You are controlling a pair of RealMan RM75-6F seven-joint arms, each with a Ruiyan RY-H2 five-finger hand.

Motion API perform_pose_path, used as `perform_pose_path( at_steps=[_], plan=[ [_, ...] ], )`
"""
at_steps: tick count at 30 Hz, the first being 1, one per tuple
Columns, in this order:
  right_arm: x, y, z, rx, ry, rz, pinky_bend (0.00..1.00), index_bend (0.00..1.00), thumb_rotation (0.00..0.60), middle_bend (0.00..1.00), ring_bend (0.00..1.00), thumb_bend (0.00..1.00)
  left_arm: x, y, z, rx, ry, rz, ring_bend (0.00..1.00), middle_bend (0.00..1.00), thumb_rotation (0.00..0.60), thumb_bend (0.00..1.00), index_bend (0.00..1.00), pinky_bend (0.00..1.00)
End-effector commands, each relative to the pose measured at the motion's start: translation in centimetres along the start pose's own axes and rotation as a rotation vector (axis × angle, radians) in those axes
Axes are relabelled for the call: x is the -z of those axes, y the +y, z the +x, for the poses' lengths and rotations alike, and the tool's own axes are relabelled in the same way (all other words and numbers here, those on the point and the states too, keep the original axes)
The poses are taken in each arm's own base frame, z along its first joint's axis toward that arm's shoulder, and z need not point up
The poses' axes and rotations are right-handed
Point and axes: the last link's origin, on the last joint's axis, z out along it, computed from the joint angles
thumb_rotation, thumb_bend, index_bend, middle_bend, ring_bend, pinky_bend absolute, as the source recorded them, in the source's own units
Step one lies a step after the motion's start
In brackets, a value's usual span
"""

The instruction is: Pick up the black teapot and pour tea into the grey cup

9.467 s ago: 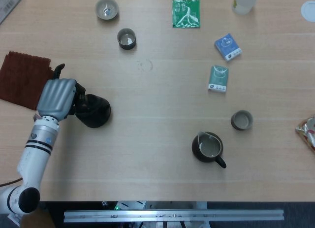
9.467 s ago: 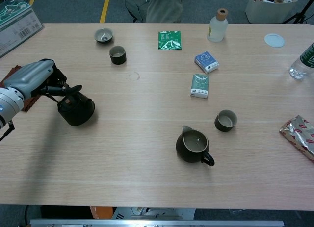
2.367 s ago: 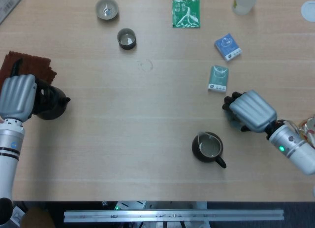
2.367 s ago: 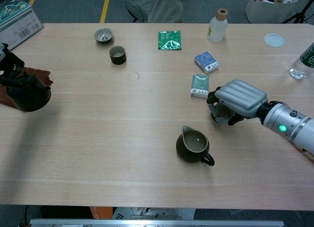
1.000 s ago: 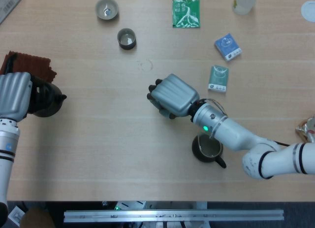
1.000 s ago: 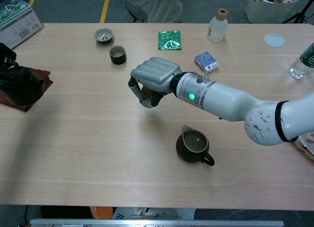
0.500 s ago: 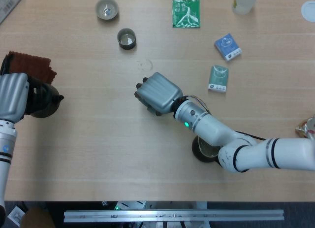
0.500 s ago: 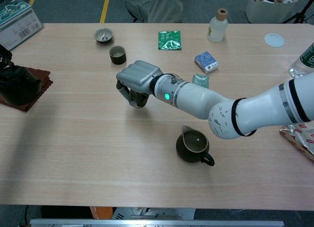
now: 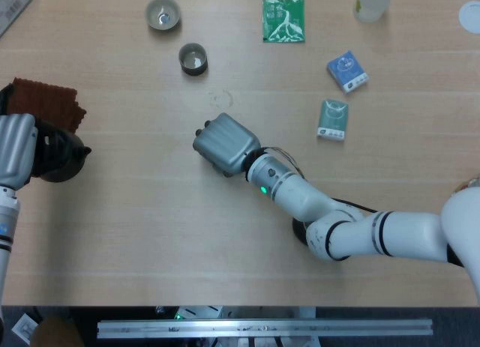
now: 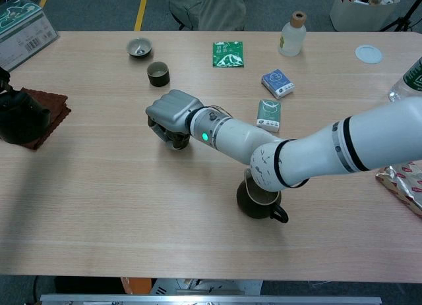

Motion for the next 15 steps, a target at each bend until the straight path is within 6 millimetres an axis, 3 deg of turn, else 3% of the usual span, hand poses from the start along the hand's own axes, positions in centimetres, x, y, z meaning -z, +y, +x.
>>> perform_pose_path(
  at_steps=[1,15],
  plan=[
    [-0.29,-0.32,-0.01,-0.004,0.001,0.000,0.66,0.61,0.600,0.46,0.43,0.31,0.05,-0.13,0.00,-0.001,0.001,0.002,0.77,0.98,0.543,0.36,0.89,0.00],
    [-0.59,-0.60,-0.24,0.023,-0.002,-0.008,0.66,0.61,0.600,0.46,0.43,0.31,0.28,-0.45,-0.31,0.009,-0.007,0.008,0.77,0.98,0.540,0.36,0.89,0.00]
  ],
)
